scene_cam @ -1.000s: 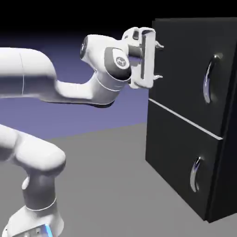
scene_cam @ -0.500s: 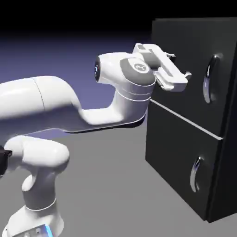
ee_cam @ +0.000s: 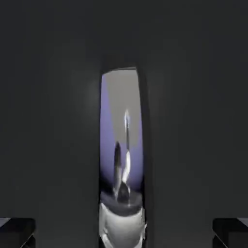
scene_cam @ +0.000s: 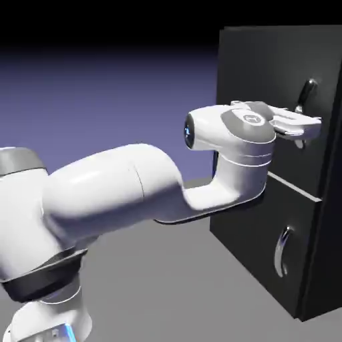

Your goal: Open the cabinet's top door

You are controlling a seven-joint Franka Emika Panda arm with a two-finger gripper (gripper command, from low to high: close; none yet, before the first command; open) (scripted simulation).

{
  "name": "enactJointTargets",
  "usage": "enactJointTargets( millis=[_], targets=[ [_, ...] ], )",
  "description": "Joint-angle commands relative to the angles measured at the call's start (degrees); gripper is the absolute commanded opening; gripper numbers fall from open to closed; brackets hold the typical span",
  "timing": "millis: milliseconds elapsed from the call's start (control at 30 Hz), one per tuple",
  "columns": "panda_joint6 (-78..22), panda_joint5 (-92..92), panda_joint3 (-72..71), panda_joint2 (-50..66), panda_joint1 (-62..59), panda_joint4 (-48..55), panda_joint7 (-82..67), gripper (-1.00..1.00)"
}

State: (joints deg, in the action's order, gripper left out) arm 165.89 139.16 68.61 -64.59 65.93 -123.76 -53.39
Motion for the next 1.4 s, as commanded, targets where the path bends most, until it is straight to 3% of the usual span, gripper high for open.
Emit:
enactJointTargets(
  millis=[0, 433, 700, 1033, 1367],
  targets=[
    [-1.57, 0.13, -1.37, -0.36, -1.92, -2.08, 0.68, -1.00],
    [-22.25, -9.66, -24.16, -6.47, -27.87, -28.61, 5.90, -1.00],
    [-33.69, -24.10, -40.76, -12.79, -37.22, -39.46, 5.29, -1.00],
    [-47.25, -44.02, -61.52, -17.87, -39.60, -45.15, 4.43, -1.00],
    [-61.35, -63.25, -82.28, -15.40, -38.76, -43.51, 5.93, -1.00]
  ],
)
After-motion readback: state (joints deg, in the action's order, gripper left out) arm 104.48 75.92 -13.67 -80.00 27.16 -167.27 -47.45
